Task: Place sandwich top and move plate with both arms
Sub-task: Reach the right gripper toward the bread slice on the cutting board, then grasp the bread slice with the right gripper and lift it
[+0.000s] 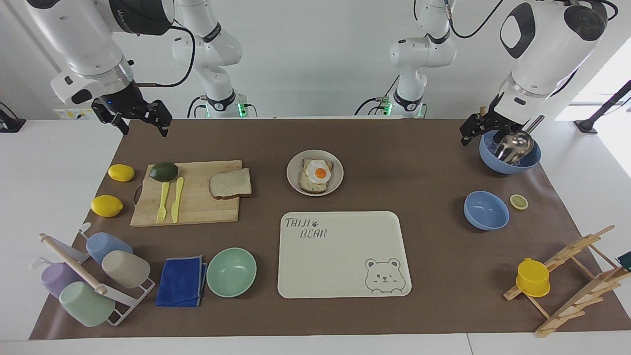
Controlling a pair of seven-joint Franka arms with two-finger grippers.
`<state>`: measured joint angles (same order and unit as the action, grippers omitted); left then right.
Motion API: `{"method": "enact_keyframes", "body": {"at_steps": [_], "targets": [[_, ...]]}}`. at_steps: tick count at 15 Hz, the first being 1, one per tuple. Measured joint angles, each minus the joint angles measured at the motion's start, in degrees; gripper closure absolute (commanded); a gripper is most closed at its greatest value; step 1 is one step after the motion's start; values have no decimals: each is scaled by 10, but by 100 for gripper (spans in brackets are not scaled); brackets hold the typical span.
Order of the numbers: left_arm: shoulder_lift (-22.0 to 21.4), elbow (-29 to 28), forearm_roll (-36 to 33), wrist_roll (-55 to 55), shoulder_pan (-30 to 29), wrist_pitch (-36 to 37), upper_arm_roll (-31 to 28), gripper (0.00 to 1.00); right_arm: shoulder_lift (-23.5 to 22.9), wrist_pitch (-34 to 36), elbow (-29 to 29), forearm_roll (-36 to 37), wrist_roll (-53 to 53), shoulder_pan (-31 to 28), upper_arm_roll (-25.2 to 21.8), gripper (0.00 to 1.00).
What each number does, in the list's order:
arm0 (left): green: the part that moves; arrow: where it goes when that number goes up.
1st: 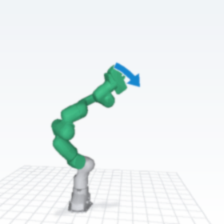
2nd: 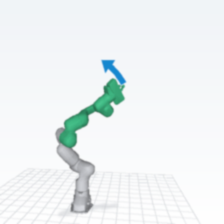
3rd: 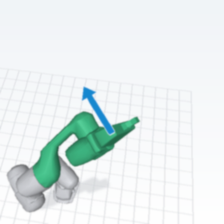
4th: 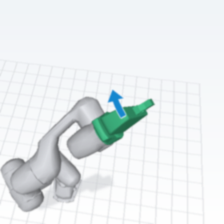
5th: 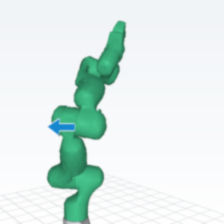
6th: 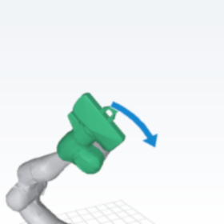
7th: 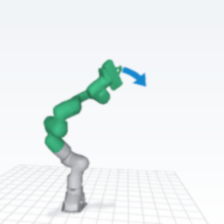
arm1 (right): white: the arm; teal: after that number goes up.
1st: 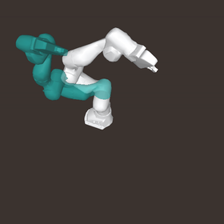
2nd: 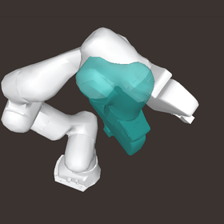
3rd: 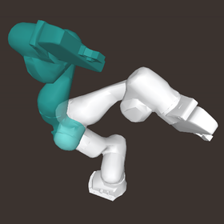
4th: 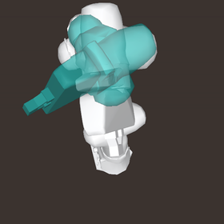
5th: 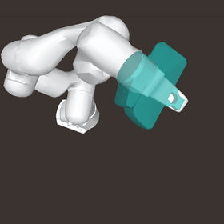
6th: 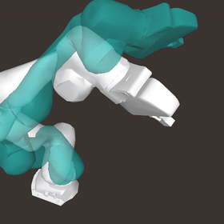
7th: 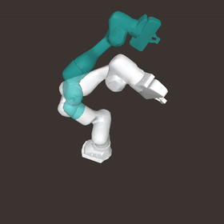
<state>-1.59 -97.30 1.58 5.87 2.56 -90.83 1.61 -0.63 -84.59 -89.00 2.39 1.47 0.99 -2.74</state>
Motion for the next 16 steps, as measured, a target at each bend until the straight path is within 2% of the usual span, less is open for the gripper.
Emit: {"method": "enact_keyframes", "body": {"at_steps": [11,14,16], "targets": [[0,0,0,0,0,0,0,0,0,6,-7,-1,27,5,3,0],[0,0,0,0,0,0,0,0,4,-19,-28,-2,26,50,9,0],[0,0,0,0,0,0,0,0,12,-78,-79,-2,71,107,11,0]]}}
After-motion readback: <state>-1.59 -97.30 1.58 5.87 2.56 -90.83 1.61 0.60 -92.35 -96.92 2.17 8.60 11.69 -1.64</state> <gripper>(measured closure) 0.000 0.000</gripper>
